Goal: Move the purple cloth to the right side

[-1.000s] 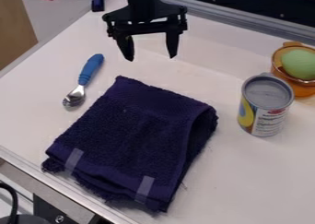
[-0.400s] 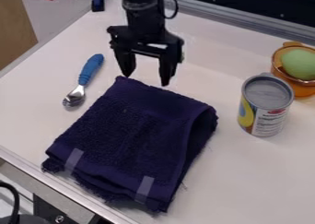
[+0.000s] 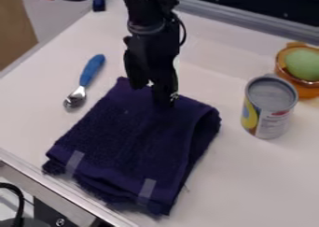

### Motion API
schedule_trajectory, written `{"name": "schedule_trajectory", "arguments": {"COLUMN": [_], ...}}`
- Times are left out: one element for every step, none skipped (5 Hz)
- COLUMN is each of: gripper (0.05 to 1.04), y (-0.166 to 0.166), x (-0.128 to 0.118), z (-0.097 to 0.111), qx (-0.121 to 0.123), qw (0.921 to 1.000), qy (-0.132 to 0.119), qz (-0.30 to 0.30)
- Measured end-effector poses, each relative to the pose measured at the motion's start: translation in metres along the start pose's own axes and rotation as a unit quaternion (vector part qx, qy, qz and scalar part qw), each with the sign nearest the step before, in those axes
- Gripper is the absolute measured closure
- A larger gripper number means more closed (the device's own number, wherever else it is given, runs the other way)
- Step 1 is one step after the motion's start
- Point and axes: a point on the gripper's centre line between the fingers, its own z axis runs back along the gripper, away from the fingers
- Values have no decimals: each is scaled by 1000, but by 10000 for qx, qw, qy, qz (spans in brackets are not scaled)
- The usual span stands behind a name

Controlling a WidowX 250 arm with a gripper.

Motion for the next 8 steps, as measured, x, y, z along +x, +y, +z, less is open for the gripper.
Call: {"name": "schedule_trajectory", "arguments": {"gripper": [83,84,83,133,406,692,894,1003], "y": [-9,-12,-17,-21,-27,-31,-33,-36], "x": [-9,-13,-21,-28,-29,-24,-24,-21], "z": [-8,-13,-21,-26,-36,-43,-49,-49], "qx": [-20,-52,-21,-12,59,105,153,67], "qw": [9950,9918,9890,9864,9865,9874,9870,9940], "qy": [-212,-204,-133,-49,54,56,70,-34], "qz": [-975,-1259,-1470,-1643,-1634,-1581,-1596,-1089]}}
